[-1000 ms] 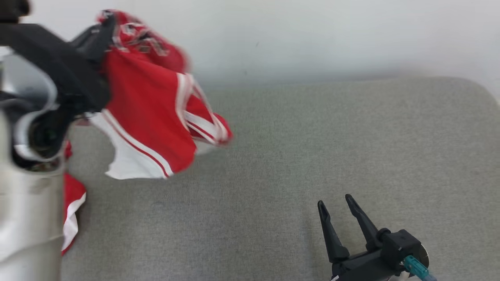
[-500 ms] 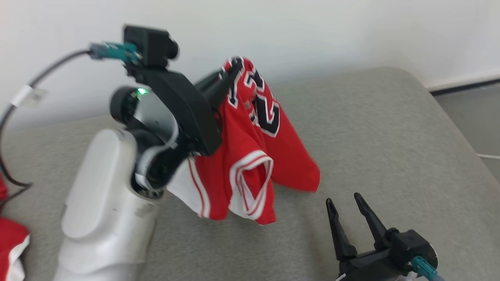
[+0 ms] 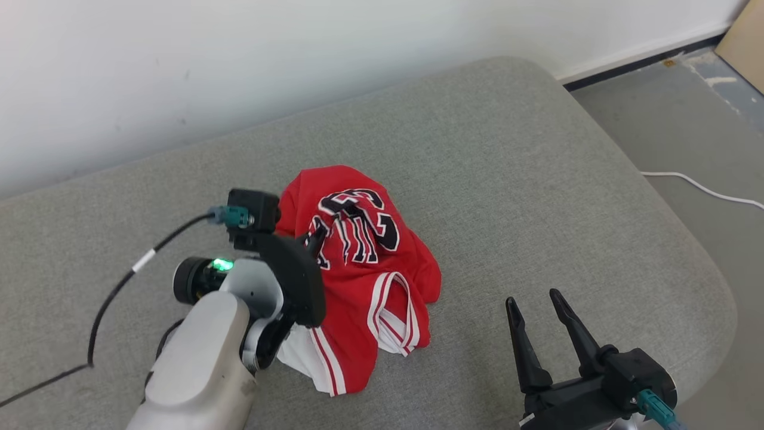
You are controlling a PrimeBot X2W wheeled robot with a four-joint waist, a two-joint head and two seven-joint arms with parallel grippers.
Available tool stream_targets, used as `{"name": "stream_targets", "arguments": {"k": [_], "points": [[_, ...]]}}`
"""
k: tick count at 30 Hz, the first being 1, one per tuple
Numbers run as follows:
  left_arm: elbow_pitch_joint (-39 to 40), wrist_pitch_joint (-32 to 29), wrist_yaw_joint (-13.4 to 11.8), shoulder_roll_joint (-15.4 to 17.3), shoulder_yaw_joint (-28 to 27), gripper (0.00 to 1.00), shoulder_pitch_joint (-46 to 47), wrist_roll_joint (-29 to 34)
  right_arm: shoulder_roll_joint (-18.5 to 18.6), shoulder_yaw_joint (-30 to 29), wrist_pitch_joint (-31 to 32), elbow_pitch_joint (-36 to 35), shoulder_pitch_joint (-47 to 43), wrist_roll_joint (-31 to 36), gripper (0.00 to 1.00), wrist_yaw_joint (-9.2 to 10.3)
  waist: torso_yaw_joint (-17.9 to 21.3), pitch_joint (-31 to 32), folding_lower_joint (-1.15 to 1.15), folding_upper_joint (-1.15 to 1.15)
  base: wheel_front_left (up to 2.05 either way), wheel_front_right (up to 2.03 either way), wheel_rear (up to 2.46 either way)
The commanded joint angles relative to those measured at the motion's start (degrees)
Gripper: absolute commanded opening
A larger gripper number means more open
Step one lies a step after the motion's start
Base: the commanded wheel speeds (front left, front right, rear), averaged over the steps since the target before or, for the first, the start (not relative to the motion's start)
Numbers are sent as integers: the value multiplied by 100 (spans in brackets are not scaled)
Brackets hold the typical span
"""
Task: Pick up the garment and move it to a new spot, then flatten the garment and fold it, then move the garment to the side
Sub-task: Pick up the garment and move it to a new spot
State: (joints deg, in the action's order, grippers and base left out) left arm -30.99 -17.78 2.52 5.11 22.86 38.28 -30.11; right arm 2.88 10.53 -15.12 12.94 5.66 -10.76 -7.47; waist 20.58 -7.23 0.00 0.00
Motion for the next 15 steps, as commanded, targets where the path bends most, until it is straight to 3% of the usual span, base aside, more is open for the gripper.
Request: {"name": "stream_targets", "arguments": {"k": [1,2,11,15], "points": [[-161,235,-8,8,27,41,-69,114,-1,-17,-5,-17,-39,45,100,-5,-45,-45,0,0,0,0,0],[-243,390,7,-2,54,100,-90,146,1,-35,-6,-17,-45,65,100,-5,-112,-28,0,0,0,0,0],[-49,2780,110,-34,-127,100,-731,205,3,-320,-5,-17,-192,206,100,-5,-919,298,0,0,0,0,0],[304,3240,-2,116,-384,100,-1260,274,3,-416,18,-22,-271,257,100,-5,-1277,442,0,0,0,0,0]]}}
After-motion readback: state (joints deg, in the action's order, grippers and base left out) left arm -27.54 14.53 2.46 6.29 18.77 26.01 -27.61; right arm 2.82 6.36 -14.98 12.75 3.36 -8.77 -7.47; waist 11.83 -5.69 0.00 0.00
